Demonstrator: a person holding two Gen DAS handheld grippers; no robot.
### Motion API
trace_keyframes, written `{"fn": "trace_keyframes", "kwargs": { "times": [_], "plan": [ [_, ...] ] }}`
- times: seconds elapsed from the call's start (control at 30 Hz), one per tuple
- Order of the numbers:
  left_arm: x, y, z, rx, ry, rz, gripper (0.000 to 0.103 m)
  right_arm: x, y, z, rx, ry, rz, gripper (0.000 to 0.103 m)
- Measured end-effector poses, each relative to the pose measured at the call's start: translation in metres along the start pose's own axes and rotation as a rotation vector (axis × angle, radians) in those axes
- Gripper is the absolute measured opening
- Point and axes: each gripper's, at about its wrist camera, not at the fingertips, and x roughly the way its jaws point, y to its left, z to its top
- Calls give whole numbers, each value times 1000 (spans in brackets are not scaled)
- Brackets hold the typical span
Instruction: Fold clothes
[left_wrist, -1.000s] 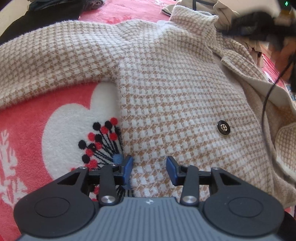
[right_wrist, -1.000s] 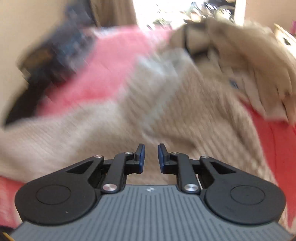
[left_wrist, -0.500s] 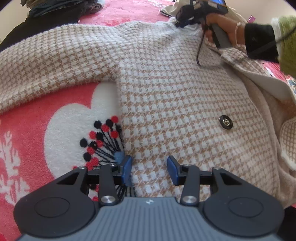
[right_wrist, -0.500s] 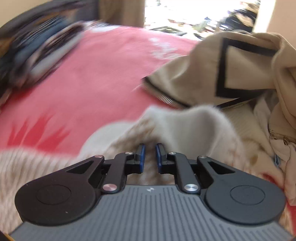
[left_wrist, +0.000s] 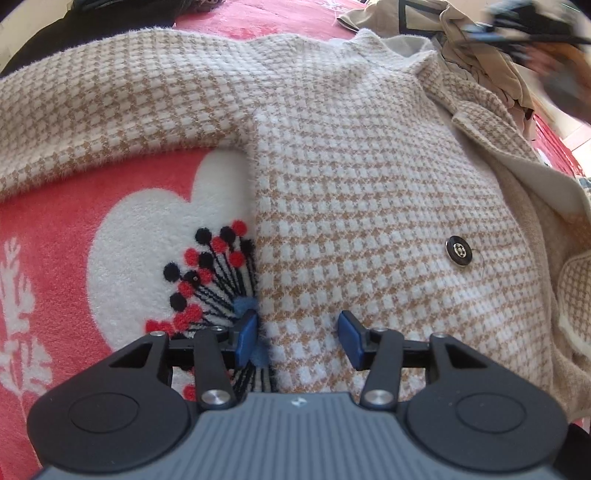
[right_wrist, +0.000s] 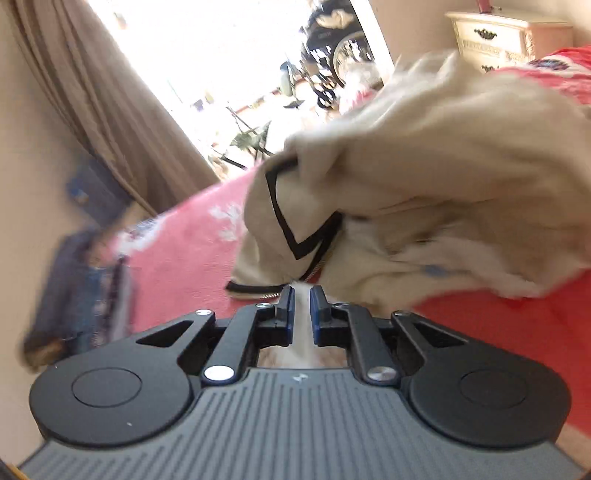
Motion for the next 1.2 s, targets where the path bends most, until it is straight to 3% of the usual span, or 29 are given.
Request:
{"fn": "trace_keyframes", "kwargs": {
  "times": [0.13, 0.23, 0.4, 0.53, 0.67, 0.8, 1.0, 1.1, 1.2],
  "plan": [
    [2, -4, -1, 22, -9, 14, 51, -113, -34, -31, -89, 66, -8, 9],
    [2, -7, -1, 39, -12, 32, 50, -189, -57, -66, -151, 122, -81, 10],
    [-11, -17, 2, 79, -52, 77, 47, -273, -85, -120, -115, 216, -167, 16],
    [-33, -30, -1, 88, -111, 73, 47, -303, -113, -174, -29, 332, -265, 23],
    [-50, -58, -19, 144, -115, 16, 47, -320, -108, -229, -54, 392, -280, 23],
    [-44, -91, -52, 204, -48, -57, 46, -340, -90, -263, -126, 357, -279, 24],
    [-28, -126, -98, 365, -32, -55, 47, -375, -79, -280, -301, 239, -317, 25],
    [-24, -127, -104, 386, -35, -39, 48, -364, -77, -284, -450, 218, -321, 26],
    [-24, -127, -103, 380, -25, -34, 49, -347, -82, -283, -518, 233, -332, 26]
  ]
}}
